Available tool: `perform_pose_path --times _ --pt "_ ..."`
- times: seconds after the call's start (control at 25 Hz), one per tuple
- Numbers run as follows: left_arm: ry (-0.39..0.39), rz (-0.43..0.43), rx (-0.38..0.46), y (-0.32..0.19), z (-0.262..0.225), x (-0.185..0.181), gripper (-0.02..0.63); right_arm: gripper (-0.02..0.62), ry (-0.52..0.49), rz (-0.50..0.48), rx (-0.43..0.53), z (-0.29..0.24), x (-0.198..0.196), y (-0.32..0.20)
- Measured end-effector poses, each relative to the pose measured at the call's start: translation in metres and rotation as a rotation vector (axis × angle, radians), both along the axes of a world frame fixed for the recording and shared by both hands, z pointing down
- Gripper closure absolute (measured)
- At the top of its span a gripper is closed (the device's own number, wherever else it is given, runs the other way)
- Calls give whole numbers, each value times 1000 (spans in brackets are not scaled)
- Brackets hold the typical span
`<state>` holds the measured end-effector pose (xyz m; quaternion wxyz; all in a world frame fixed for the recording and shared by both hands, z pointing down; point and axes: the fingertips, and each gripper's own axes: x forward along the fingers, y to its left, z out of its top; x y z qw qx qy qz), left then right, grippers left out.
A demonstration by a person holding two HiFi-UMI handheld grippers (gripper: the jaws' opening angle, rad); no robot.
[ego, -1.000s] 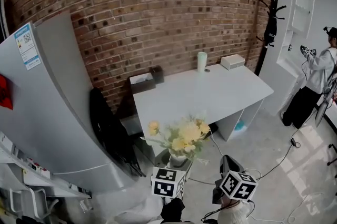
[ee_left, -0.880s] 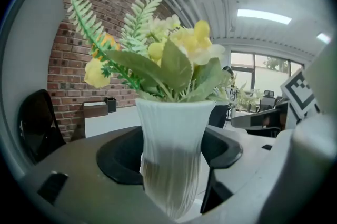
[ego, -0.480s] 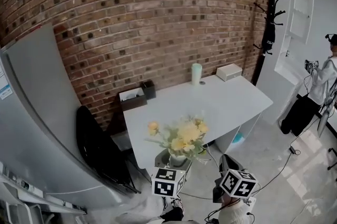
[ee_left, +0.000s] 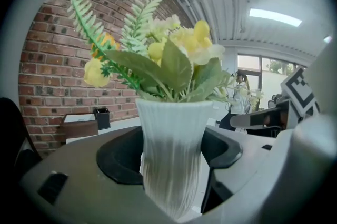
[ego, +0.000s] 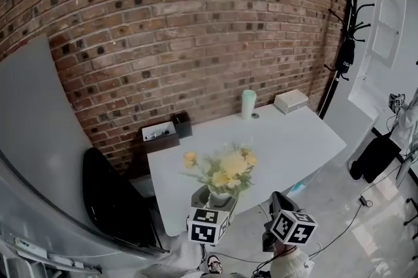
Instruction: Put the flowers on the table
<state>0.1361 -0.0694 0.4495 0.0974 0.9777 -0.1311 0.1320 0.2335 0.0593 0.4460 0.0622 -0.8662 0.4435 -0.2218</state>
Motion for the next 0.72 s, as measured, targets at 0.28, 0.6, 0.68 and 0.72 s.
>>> perform_pose_path --times 0.28,0.6,0.68,0.72 --pt "11 -19 -18 -55 5 44 281 571 14 -31 -31 2 44 -62" --pt "-40 -25 -49 -85 27 60 281 571 -41 -42 -62 25 65 -93" --pt "-48 -29 -47 -89 30 62 282 571 -53 -51 -63 30 68 -99" --pt "-53 -35 -46 -92 32 62 281 571 -59 -58 -62 32 69 -102"
